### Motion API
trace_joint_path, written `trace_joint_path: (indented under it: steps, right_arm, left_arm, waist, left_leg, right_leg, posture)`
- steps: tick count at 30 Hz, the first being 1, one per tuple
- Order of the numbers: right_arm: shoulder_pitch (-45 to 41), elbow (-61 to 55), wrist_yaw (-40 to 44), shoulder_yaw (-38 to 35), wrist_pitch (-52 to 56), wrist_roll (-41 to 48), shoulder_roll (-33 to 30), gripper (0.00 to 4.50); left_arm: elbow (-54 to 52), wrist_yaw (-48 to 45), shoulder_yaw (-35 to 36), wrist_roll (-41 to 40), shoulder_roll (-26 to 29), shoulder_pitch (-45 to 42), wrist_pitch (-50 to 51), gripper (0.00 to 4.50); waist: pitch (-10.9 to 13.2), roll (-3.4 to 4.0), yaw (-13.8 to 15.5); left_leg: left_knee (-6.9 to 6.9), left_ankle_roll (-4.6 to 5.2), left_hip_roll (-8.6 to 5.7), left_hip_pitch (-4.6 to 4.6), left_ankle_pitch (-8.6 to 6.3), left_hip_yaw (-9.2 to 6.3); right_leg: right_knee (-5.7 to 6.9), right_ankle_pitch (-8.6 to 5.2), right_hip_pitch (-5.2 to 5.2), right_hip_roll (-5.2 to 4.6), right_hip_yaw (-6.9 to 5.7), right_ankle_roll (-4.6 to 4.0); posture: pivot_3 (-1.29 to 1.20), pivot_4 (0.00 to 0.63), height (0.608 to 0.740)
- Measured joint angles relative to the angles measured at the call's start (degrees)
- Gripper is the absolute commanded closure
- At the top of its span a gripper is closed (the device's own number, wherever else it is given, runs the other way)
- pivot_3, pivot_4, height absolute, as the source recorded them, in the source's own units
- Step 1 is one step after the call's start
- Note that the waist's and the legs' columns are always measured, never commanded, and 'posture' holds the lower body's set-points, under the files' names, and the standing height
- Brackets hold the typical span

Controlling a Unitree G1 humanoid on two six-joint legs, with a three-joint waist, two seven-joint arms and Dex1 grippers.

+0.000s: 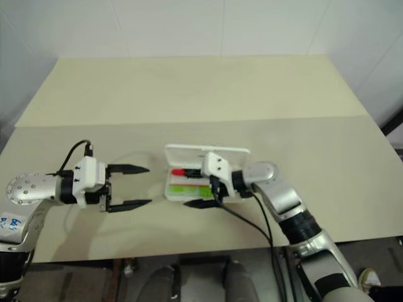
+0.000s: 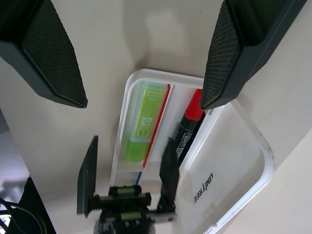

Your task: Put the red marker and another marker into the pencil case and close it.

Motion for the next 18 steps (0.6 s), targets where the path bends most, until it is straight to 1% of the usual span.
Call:
trace_joint_path:
  steps: [5, 7, 11, 12, 14, 18]
  right_arm:
    - [0.0, -5.8, 0.0, -2.4, 3.8, 4.0, -0.4, 0.22]
    - [1.9, -9.6, -0.5, -3.9, 5.9, 5.9, -1.4, 0.22]
    - [7.7, -17.6, -2.1, -9.2, 11.5, 10.7, -6.5, 0.22]
    - [9.4, -19.5, -3.0, -11.1, 12.8, 11.7, -8.0, 0.1]
    - [12.3, -22.5, -4.2, -14.2, 15.3, 13.4, -10.5, 0.1]
    - [20.5, -29.5, -7.7, -22.8, 20.5, 17.7, -16.2, 0.1]
  left_arm:
    - [0.0, 0.0, -0.2, 0.0, 0.0, -0.1, 0.0, 0.55]
    - [-0.1, 0.0, -0.5, 0.0, 0.0, -0.3, 0.0, 0.55]
    - [-0.1, 0.0, -0.7, 0.0, -0.2, -0.7, 0.0, 0.55]
    - [-0.1, -0.1, -0.8, -0.1, -0.3, -0.7, 0.0, 0.55]
    - [-0.2, -0.1, -0.9, -0.1, -0.3, -0.8, 0.0, 0.55]
    - [-0.6, -0.1, -2.1, -0.2, -1.6, -1.3, 0.4, 0.55]
  waist:
    - [0.0, 0.0, 0.1]
    - [0.0, 0.0, 0.1]
    - [0.0, -0.01, 0.3]
    - [0.0, -0.02, 0.3]
    - [0.0, -0.02, 0.3]
    - [0.0, -0.02, 0.3]
  left_leg:
    - [0.0, 0.0, 0.04, -0.01, 0.0, 0.0]
    - [-0.01, -0.01, 0.04, -0.02, 0.0, 0.0]
    - [0.0, -0.02, 0.01, -0.05, -0.01, 0.01]
    - [0.0, -0.02, 0.01, -0.06, -0.01, 0.03]
    - [0.0, -0.02, 0.01, -0.04, -0.01, 0.03]
    - [-0.01, -0.02, 0.02, -0.02, -0.01, 0.03]
  right_leg:
    - [0.03, -0.01, -0.04, 0.03, 0.0, -0.02]
    - [0.02, -0.02, -0.04, 0.03, 0.0, -0.03]
    - [-0.03, -0.03, -0.04, -0.02, -0.01, -0.05]
    - [-0.05, -0.06, -0.04, -0.04, 0.0, -0.12]
    - [-0.05, -0.13, -0.03, -0.03, 0.0, -0.24]
    - [-0.05, -0.15, -0.03, -0.01, 0.02, -0.28]
  posture:
    - [0.0, 0.15, 0.74]
    - [0.0, 0.15, 0.74]
    - [0.0, 0.15, 0.74]
    - [0.0, 0.15, 0.74]
    - [0.0, 0.15, 0.74]
    - [0.0, 0.15, 0.74]
